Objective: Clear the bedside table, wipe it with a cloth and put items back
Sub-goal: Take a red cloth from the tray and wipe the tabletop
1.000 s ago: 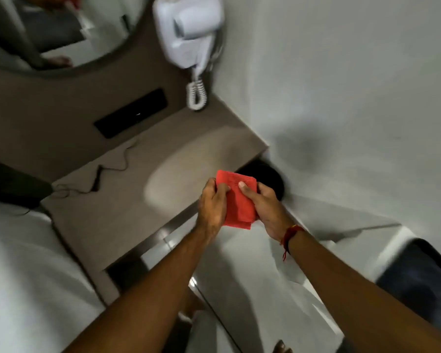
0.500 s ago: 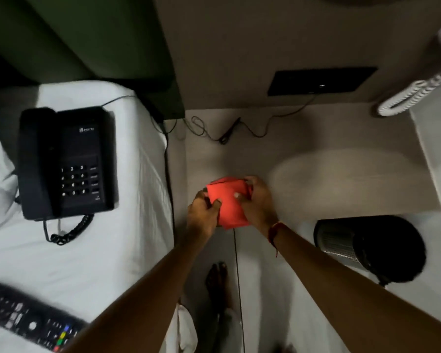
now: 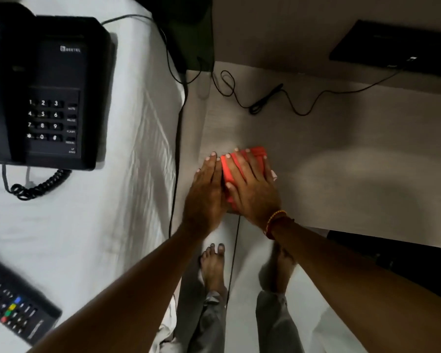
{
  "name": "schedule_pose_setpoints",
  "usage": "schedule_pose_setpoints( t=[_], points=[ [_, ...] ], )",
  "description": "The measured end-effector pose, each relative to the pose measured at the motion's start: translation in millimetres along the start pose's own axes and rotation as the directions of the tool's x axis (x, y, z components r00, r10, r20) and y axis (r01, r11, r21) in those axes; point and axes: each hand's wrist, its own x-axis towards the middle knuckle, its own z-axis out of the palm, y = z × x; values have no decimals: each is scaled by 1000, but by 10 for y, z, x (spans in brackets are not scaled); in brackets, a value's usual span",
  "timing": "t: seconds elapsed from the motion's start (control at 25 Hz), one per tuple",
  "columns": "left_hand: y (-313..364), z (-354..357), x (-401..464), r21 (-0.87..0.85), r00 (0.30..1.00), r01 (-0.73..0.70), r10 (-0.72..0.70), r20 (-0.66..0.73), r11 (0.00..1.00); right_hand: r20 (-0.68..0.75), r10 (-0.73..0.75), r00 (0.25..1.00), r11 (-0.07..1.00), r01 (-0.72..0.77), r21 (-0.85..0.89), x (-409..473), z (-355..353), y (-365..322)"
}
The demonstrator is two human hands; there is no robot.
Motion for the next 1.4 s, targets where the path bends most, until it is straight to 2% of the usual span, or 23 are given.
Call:
schedule_pose_setpoints(
  t=[0.16, 0.32, 0.4, 0.48, 0.64, 0.76, 0.8, 0.88, 0.96, 1.04, 1.12, 1.16, 1.32, 1.4],
  points=[
    [178, 94, 21, 50, 993, 94, -90, -75, 994, -41, -86, 995, 996, 85, -39, 347, -67, 411],
    [369, 189, 78, 101, 974, 196, -183, -132, 975, -97, 76, 992, 997, -74, 22, 965, -240, 899],
    [467, 248, 119, 133, 964, 249, -233, -129, 959, -118, 75, 990, 997, -73, 26, 898, -203, 954],
    [536, 325, 164, 197, 954, 289, -265, -143, 937, -131, -4, 991, 1000, 2, -19, 515, -142, 914],
    [613, 406, 309, 268, 947, 310, -271, -173, 912, -19, -297, 955, 954, 296, -56, -435, -14, 1074],
    [726, 442, 401, 266, 954, 276, -230, -193, 923, 22, -391, 920, 917, 391, -79, -476, -58, 1543],
    [773, 466, 419, 258, 952, 279, -230, -204, 925, 16, -347, 938, 933, 347, -96, -351, -88, 1690],
    [857, 509, 444, 235, 947, 290, -243, -211, 928, -41, -135, 990, 988, 131, -75, 3, -189, 1888],
    [976, 593, 481, 250, 967, 221, -179, -180, 943, -123, 51, 991, 997, -58, -47, 254, -252, 1995],
    [1103, 696, 515, 273, 986, 123, -88, -138, 954, -125, 119, 985, 992, -122, -16, 201, -218, 1971],
    [1249, 778, 544, 255, 988, 116, -84, -133, 960, -87, 130, 988, 991, -130, -1, -189, -139, 1905],
    [1298, 801, 549, 237, 983, 146, -113, -146, 961, -62, 89, 994, 996, -90, -14, -447, -108, 1875],
    [1411, 863, 568, 182, 960, 240, -205, -191, 954, 4, -186, 983, 974, 185, -134, -1042, -108, 2248],
    [1445, 896, 559, 192, 963, 238, -205, -178, 952, -3, -150, 989, 975, 147, -167, -869, -176, 2578]
  ],
)
